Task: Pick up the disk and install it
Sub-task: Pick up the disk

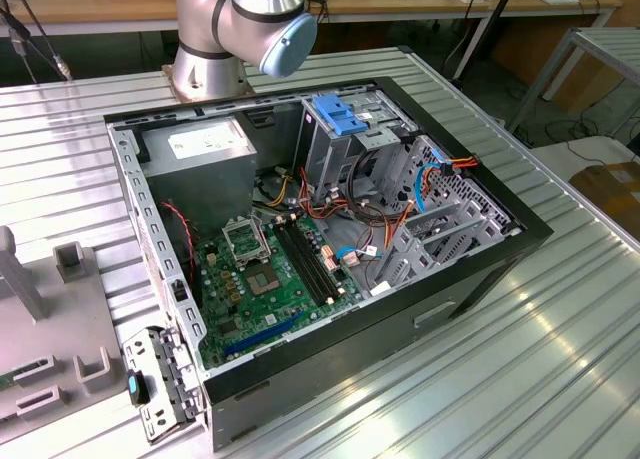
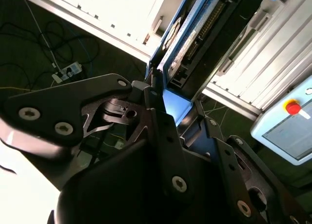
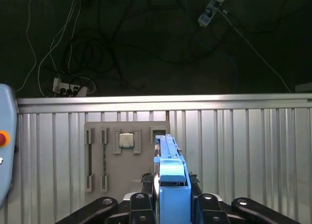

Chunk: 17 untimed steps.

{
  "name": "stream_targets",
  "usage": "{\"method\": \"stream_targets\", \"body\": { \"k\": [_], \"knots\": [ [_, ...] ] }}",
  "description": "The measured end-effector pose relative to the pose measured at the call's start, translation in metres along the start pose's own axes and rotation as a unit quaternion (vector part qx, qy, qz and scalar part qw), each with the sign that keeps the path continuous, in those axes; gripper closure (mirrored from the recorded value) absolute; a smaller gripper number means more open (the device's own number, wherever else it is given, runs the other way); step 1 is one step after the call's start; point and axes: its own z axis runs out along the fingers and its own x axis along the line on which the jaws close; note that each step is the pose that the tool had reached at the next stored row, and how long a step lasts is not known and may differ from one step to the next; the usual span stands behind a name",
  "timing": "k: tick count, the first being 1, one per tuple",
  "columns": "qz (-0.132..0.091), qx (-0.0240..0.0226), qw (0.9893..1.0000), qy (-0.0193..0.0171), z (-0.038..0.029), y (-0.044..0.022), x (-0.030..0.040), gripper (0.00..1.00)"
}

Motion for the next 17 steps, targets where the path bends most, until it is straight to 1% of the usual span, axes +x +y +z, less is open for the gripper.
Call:
{"method": "stream_targets", "body": {
  "k": [2, 4, 6, 7, 8, 9, 10, 12, 16, 17],
  "knots": [
    [0.0, -0.0001, 1.0, -0.0012, -0.0001, 0.0, 0.0, 0.63],
    [0.0, -0.0002, 1.0, -0.0014, -0.0007, 0.0001, 0.0, 0.63],
    [0.0, -0.0001, 1.0, -0.0014, -0.0079, 0.0003, -0.0001, 0.63],
    [0.0, -0.0001, 1.0, -0.0014, -0.0138, 0.0004, -0.0002, 0.63],
    [0.0, -0.0001, 1.0, -0.0015, -0.0221, 0.0006, -0.0003, 0.63],
    [0.0, -0.0001, 1.0, -0.0014, -0.0263, 0.0007, -0.0004, 0.63],
    [0.0, -0.0002, 1.0, -0.0014, -0.0281, 0.0008, -0.0004, 0.63],
    [0.0, -0.0002, 1.0, -0.0014, -0.0362, 0.001, -0.0006, 0.63],
    [0.0, -0.0002, 1.0, -0.0014, -0.0469, 0.0013, -0.0007, 0.63],
    [0.0, -0.0002, 1.0, -0.0014, -0.0505, 0.0013, -0.0008, 0.63]
  ]
}}
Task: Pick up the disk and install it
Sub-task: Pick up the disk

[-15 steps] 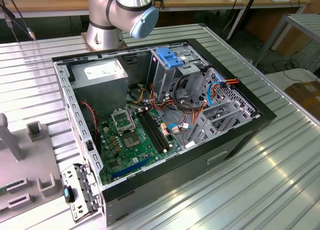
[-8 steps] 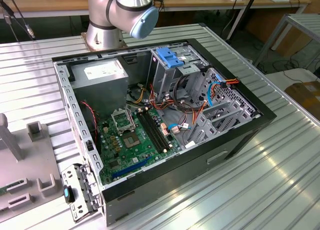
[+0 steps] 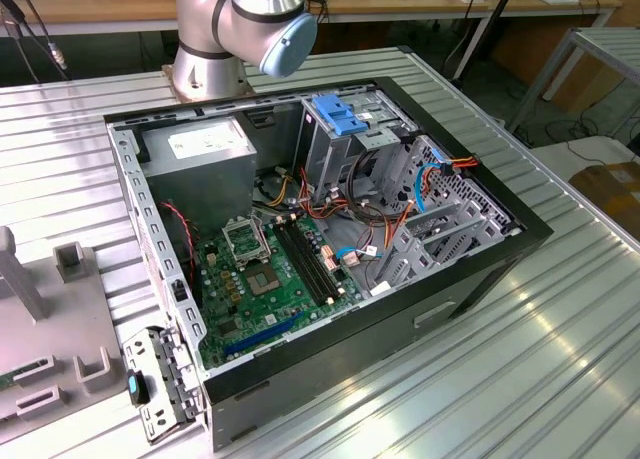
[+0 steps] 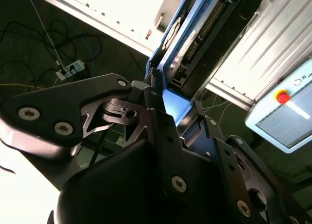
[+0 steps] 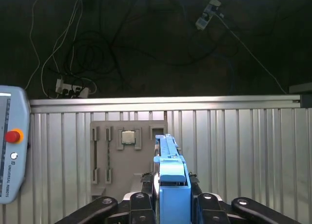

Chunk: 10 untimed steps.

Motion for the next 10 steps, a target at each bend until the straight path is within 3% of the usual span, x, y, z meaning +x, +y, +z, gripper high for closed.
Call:
{"method": "stream_targets", "body": {
  "k": [7, 10],
  "knots": [
    [0.0, 0.0, 1.0, 0.0, -0.0003, -0.001, 0.0, 0.63],
    [0.0, 0.0001, 1.0, 0.0, -0.0003, -0.0083, -0.0001, 0.63]
  ]
}}
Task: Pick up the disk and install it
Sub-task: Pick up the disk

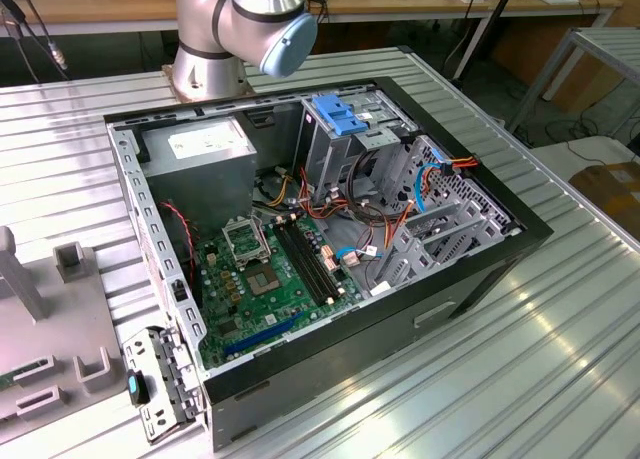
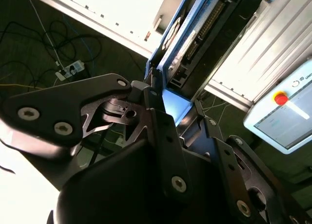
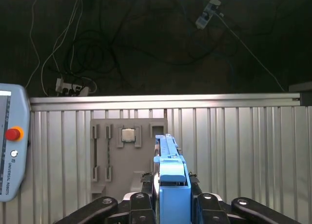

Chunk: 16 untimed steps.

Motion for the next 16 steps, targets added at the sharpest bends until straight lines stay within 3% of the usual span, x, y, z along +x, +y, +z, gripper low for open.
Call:
{"method": "stream_targets", "body": {
  "k": [16],
  "knots": [
    [0.0, 0.0, 1.0, 0.0, -0.0003, -0.0249, -0.0006, 0.63]
  ]
}}
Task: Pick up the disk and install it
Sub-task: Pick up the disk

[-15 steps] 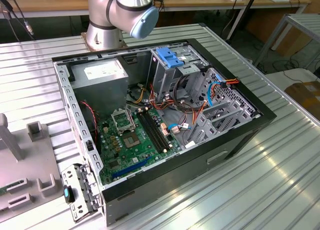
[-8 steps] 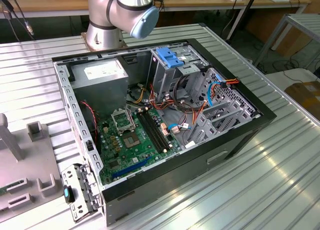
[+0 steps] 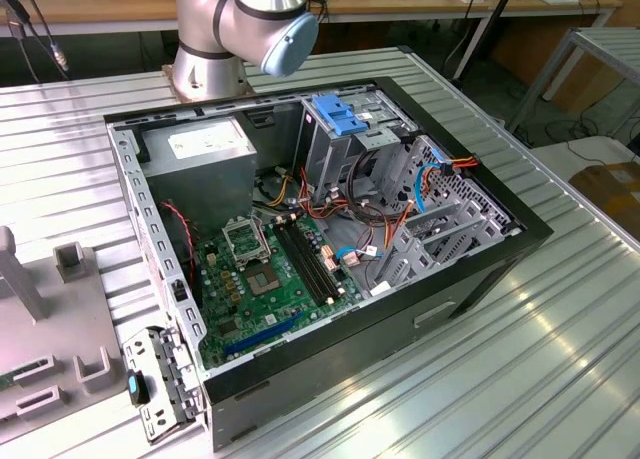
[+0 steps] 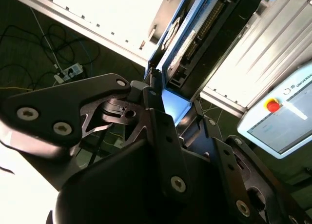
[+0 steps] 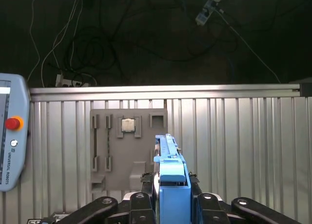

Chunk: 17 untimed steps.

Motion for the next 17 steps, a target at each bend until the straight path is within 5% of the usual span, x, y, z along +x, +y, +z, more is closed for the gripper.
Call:
{"method": "stream_targets", "body": {
  "k": [11, 15, 17],
  "knots": [
    [0.0, 0.0, 1.0, 0.0, -0.0005, -0.0234, -0.0005, 0.63],
    [0.0, 0.0, 1.0, 0.0, -0.0007, -0.0392, -0.0009, 0.63],
    [0.0, 0.0004, 1.0, 0.0, -0.0006, -0.0406, -0.001, 0.63]
  ]
}}
